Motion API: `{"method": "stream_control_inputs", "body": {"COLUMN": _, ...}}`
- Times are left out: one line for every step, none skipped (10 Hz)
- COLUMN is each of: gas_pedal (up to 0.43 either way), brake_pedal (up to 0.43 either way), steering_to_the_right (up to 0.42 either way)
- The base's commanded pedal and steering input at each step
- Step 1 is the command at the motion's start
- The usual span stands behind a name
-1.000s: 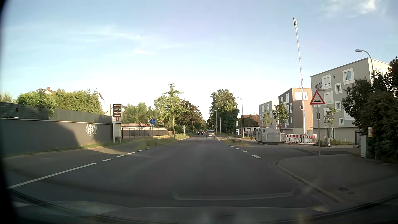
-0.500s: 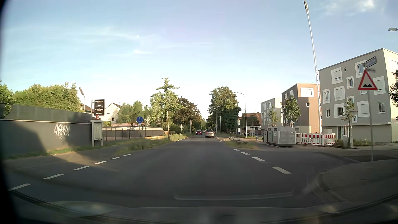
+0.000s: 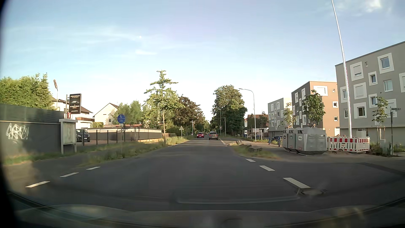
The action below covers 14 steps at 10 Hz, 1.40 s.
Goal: Follow the waypoints while adhering to traffic rules and regulations
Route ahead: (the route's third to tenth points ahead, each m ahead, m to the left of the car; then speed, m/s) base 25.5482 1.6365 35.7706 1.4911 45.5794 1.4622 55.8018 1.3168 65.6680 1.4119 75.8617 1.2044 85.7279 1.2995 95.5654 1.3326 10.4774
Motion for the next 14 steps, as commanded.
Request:
{"method": "stream_control_inputs", "body": {"gas_pedal": 0.177, "brake_pedal": 0.03, "steering_to_the_right": -0.004}}
{"method": "stream_control_inputs", "body": {"gas_pedal": 0.169, "brake_pedal": 0.03, "steering_to_the_right": -0.014}}
{"method": "stream_control_inputs", "body": {"gas_pedal": 0.138, "brake_pedal": 0.03, "steering_to_the_right": -0.013}}
{"method": "stream_control_inputs", "body": {"gas_pedal": 0.118, "brake_pedal": 0.03, "steering_to_the_right": -0.012}}
{"method": "stream_control_inputs", "body": {"gas_pedal": 0.11, "brake_pedal": 0.03, "steering_to_the_right": -0.008}}
{"method": "stream_control_inputs", "body": {"gas_pedal": 0.098, "brake_pedal": 0.03, "steering_to_the_right": -0.002}}
{"method": "stream_control_inputs", "body": {"gas_pedal": 0.087, "brake_pedal": 0.03, "steering_to_the_right": 0.002}}
{"method": "stream_control_inputs", "body": {"gas_pedal": 0.079, "brake_pedal": 0.03, "steering_to_the_right": 0.005}}
{"method": "stream_control_inputs", "body": {"gas_pedal": 0.079, "brake_pedal": 0.03, "steering_to_the_right": 0.006}}
{"method": "stream_control_inputs", "body": {"gas_pedal": 0.079, "brake_pedal": 0.03, "steering_to_the_right": 0.006}}
{"method": "stream_control_inputs", "body": {"gas_pedal": 0.079, "brake_pedal": 0.03, "steering_to_the_right": 0.005}}
{"method": "stream_control_inputs", "body": {"gas_pedal": 0.079, "brake_pedal": 0.03, "steering_to_the_right": 0.005}}
{"method": "stream_control_inputs", "body": {"gas_pedal": 0.079, "brake_pedal": 0.03, "steering_to_the_right": 0.005}}
{"method": "stream_control_inputs", "body": {"gas_pedal": 0.079, "brake_pedal": 0.03, "steering_to_the_right": 0.004}}
